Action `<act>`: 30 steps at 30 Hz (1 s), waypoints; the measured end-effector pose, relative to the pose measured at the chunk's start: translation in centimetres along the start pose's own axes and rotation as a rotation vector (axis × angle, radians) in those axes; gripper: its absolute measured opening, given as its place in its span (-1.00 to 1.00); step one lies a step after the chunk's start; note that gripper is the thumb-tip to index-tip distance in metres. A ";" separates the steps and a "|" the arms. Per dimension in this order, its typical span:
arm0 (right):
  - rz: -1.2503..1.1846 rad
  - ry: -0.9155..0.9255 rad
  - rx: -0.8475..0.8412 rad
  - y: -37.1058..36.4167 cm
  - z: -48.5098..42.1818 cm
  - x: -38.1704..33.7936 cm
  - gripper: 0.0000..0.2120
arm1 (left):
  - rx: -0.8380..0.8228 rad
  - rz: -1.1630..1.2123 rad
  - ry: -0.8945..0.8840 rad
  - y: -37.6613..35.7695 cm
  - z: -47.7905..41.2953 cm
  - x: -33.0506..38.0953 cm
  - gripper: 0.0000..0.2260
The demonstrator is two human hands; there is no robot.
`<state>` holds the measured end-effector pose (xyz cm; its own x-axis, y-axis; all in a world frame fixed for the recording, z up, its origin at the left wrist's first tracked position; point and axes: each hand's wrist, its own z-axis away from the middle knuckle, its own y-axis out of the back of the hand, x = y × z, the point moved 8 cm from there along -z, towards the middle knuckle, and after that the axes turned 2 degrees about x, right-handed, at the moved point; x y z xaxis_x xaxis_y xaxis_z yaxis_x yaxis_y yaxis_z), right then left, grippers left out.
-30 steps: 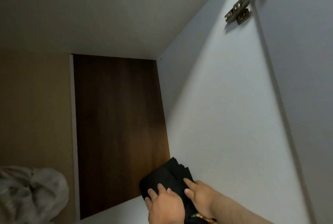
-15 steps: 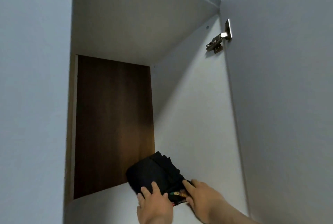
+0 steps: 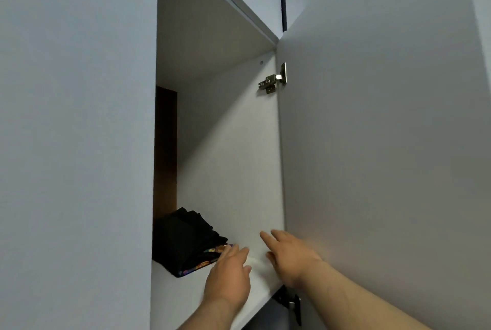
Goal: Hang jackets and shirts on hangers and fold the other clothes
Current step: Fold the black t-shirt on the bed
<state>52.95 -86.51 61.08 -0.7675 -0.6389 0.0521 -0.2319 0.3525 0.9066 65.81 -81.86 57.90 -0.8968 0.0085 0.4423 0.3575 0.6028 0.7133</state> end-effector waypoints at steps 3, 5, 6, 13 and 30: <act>0.008 -0.073 -0.022 0.5 4.0 -0.4 -0.49 | -0.062 -0.015 -0.080 0.2 2.8 1.8 -0.57; 0.005 -0.116 -0.027 0.9 6.9 -0.4 -0.49 | -0.093 -0.009 -0.119 0.2 4.6 2.8 -0.55; 0.000 -0.140 -0.026 1.0 8.5 -0.3 -0.49 | -0.105 0.004 -0.146 0.2 5.7 3.5 -0.55; -0.020 -0.250 -0.005 2.1 19.3 -0.2 -0.47 | -0.243 0.330 -0.229 -0.6 11.8 6.0 -0.57; -0.017 -0.411 0.184 3.1 42.1 1.8 -0.59 | -0.362 0.476 -0.962 -4.9 29.0 17.5 -0.57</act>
<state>25.69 -57.74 46.34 -0.9275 -0.3344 -0.1669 -0.3209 0.4836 0.8144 40.84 -61.47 46.36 -0.4216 0.8796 0.2206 0.6303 0.1092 0.7687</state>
